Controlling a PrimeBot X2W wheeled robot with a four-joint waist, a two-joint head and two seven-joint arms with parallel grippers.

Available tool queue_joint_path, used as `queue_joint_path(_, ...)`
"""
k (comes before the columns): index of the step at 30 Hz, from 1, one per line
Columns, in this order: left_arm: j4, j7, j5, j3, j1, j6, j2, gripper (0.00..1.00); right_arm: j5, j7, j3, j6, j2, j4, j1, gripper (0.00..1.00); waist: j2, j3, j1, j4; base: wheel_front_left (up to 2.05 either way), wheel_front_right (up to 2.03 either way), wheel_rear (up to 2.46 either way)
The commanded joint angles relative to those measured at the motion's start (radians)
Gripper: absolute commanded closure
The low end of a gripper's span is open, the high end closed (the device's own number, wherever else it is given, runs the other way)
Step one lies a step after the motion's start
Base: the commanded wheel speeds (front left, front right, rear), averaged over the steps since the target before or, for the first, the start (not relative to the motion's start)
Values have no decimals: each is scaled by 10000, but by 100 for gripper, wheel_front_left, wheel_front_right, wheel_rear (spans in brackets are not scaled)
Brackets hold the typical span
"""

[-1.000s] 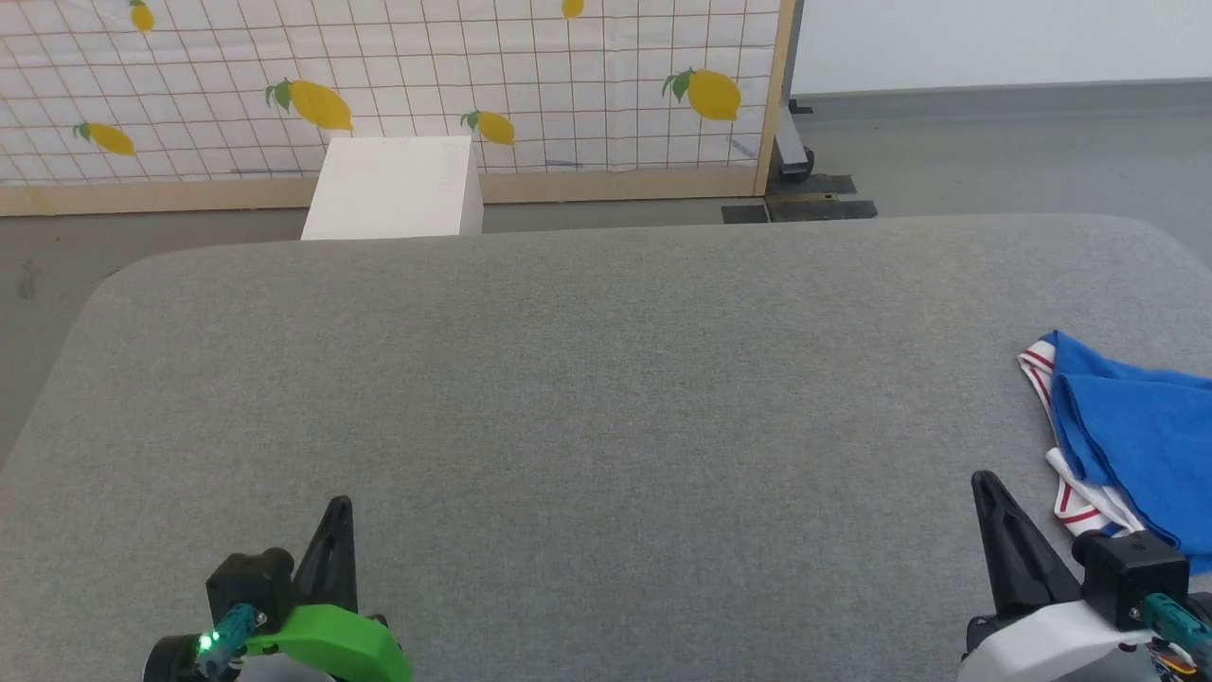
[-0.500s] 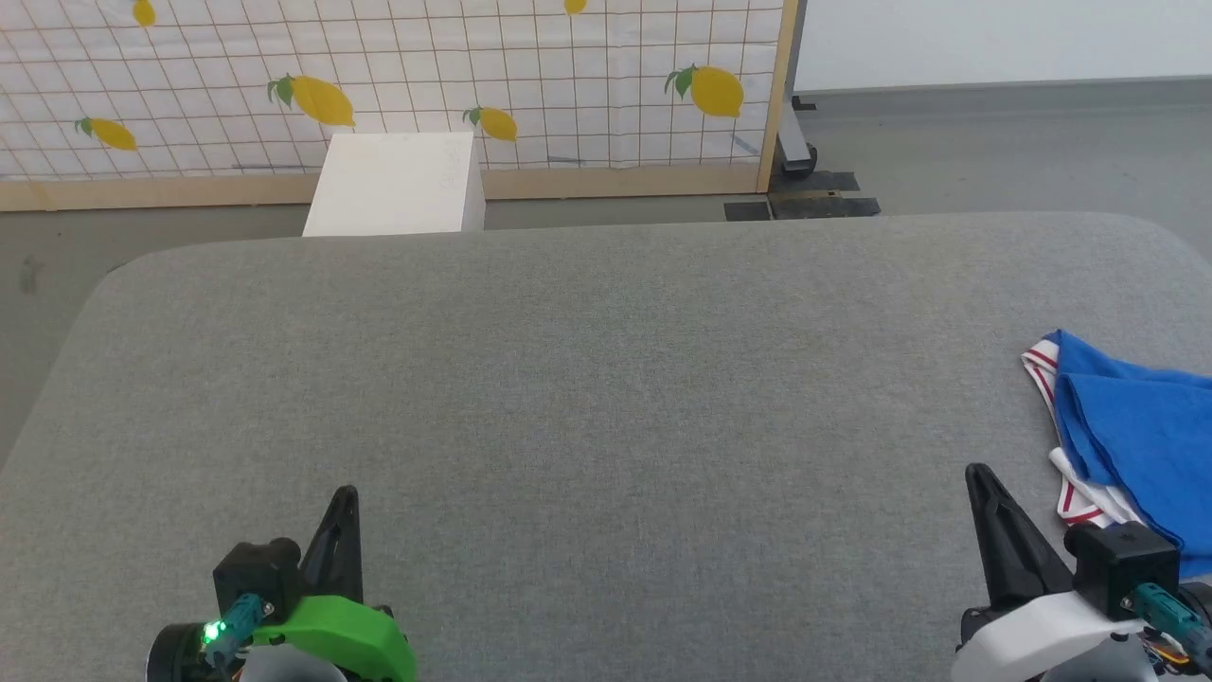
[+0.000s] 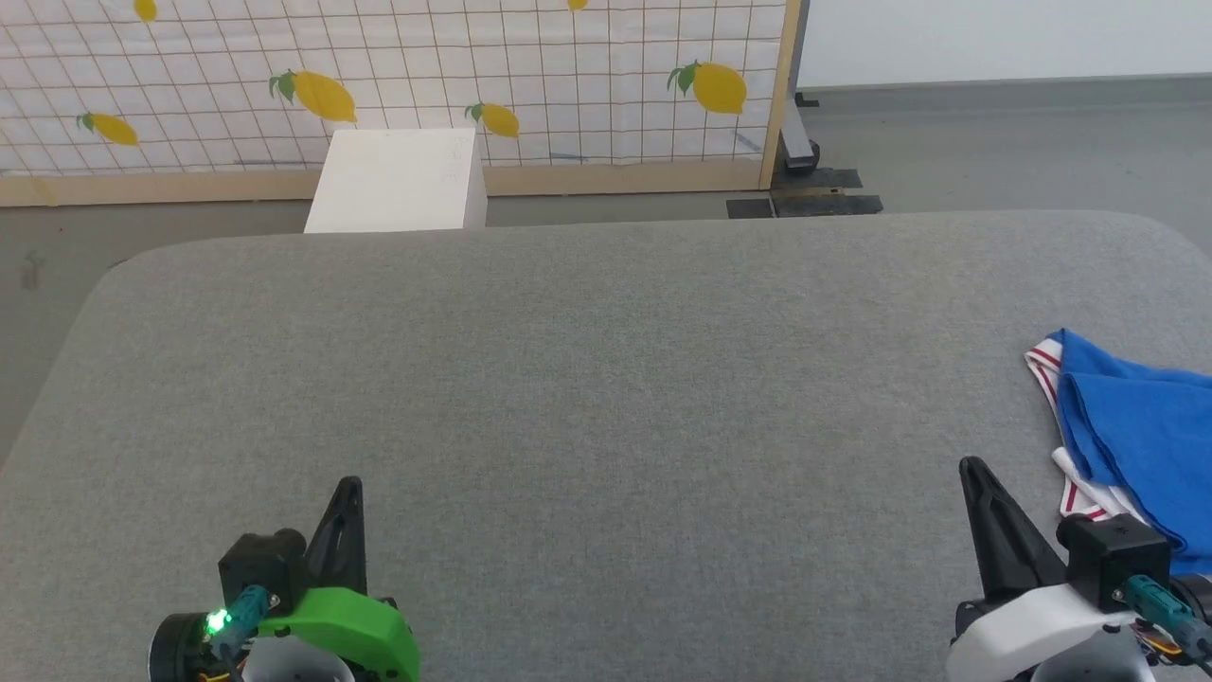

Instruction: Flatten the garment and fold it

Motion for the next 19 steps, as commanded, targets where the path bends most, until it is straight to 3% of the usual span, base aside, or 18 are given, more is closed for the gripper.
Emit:
queue_joint_path(1,-70,46,164,107,-47,-91,-106,100,-80,-52,27,-6,15,52,-209,100,45,4,0,3,0,0,0)
queue_joint_path(19,-314,401,912,595,-67,-396,-529,100,-187,-102,98,-8,20,287,-465,100,62,59,0,43,0,0,0)
